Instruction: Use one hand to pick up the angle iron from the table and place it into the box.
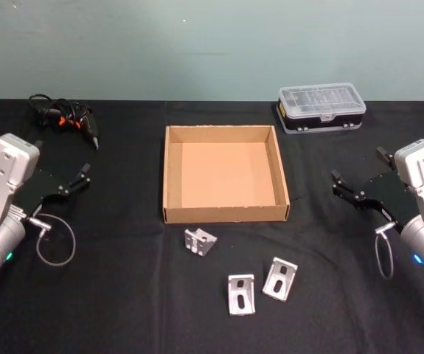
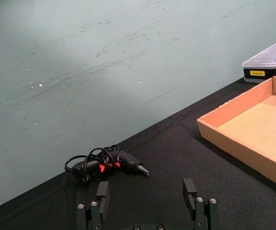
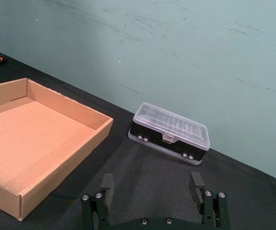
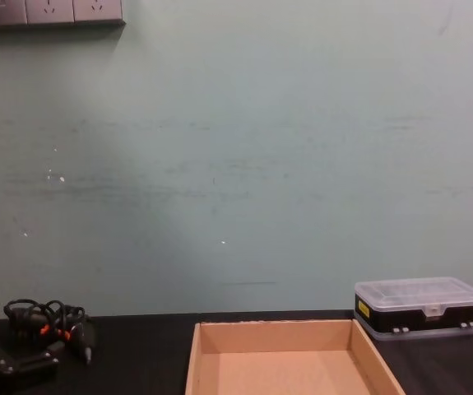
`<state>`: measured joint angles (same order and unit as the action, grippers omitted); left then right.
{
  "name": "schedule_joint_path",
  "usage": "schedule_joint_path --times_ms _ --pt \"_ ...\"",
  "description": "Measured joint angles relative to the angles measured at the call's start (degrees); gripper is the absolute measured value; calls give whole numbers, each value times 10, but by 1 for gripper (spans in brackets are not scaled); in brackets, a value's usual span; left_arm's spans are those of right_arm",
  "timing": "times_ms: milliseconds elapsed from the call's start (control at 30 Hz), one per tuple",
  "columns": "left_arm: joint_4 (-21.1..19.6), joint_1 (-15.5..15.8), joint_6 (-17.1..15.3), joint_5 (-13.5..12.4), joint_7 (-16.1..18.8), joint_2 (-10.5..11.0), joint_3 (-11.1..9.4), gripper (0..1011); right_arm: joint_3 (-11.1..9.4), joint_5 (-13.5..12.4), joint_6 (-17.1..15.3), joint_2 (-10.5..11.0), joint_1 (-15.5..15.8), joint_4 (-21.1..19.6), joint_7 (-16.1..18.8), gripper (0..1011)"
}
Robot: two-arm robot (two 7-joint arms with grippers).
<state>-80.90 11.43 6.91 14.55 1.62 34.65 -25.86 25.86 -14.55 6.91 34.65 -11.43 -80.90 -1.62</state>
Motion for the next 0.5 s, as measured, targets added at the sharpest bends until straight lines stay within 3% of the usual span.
schedule_joint_path --times_ms 500 --pt "0 0 0 0 0 0 0 1000 0 0 0 0 0 0 0 1002"
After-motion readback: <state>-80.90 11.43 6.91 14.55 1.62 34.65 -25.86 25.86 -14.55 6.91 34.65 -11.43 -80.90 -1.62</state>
